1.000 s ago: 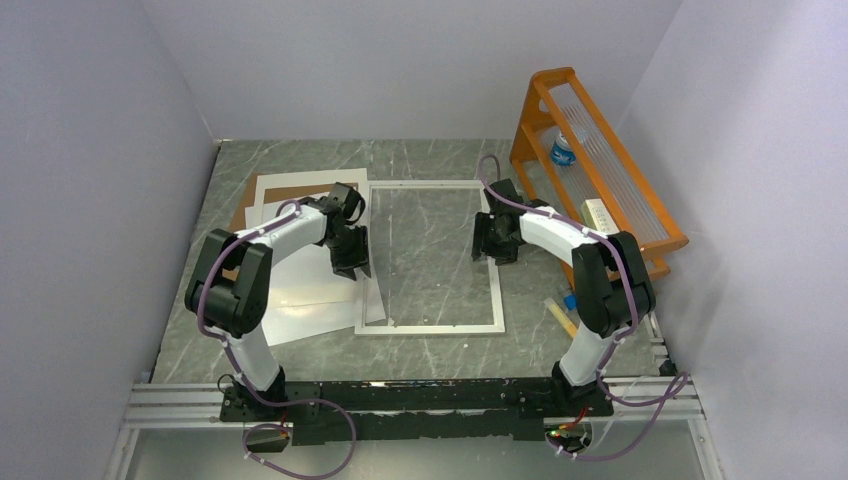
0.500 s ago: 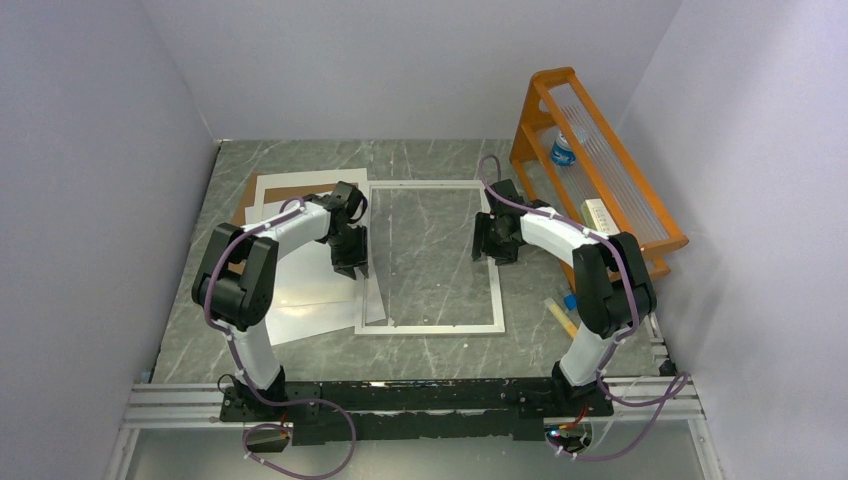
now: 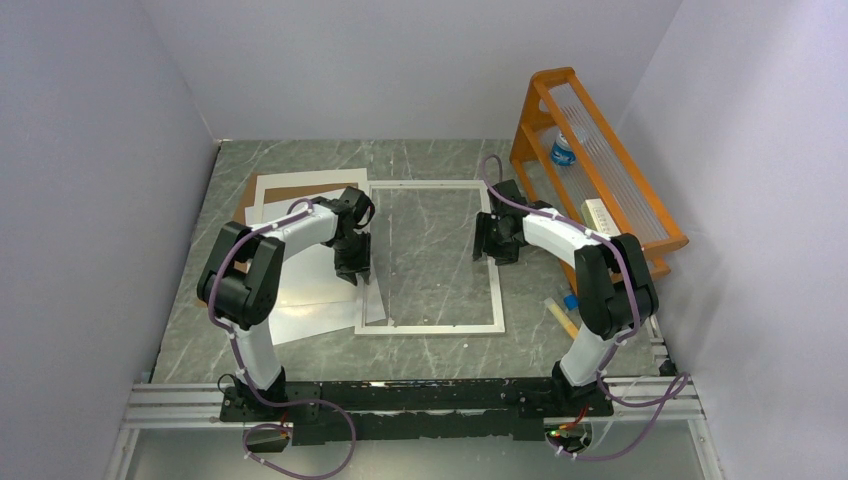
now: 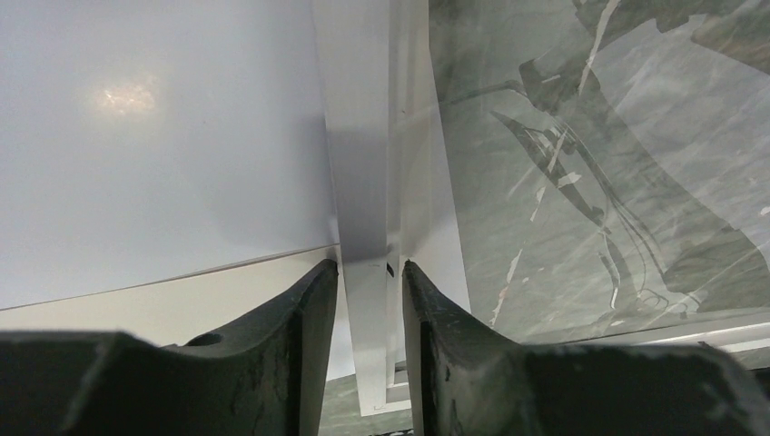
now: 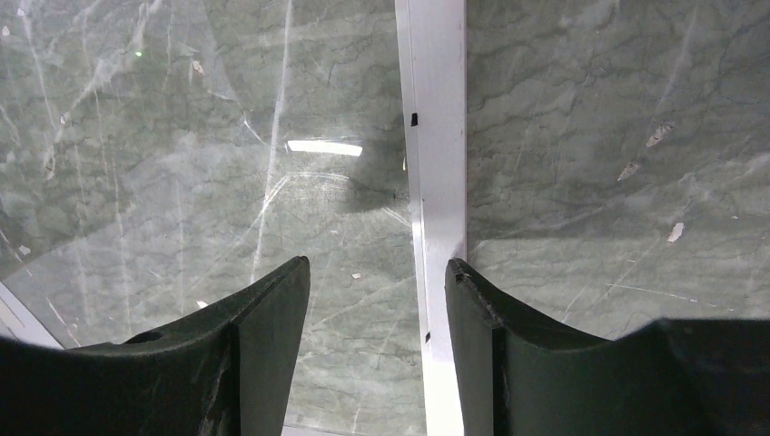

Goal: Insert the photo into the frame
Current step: Adjust the photo frame item on the photo frame.

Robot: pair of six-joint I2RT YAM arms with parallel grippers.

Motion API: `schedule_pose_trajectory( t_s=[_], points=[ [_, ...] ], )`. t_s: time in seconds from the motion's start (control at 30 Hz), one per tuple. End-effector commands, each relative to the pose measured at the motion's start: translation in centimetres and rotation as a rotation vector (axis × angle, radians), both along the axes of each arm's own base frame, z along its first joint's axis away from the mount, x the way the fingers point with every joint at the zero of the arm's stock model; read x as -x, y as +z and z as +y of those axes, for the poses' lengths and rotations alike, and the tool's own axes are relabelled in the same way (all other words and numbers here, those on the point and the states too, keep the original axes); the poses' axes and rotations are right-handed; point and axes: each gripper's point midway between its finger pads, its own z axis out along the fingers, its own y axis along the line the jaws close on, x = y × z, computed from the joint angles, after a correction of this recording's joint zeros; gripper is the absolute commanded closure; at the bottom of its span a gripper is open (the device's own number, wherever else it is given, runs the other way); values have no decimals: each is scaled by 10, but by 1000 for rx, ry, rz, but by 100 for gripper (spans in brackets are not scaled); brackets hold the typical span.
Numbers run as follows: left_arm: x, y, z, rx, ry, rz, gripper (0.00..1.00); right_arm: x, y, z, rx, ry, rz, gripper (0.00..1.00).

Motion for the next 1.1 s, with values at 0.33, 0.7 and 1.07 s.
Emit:
schedule_pose_trajectory(
  t_s=[0.33,0.7,1.07],
  points=[
    [-22,21,-5,4,43,-94,63,6,1,6,-43,17,0,41],
    [-24,19,-6,2,41,-95,63,9,-1,5,-40,15,7,40],
    [-23,22,-4,-3,33,-97,80,8,-3,6,-43,16,12,41]
  ],
)
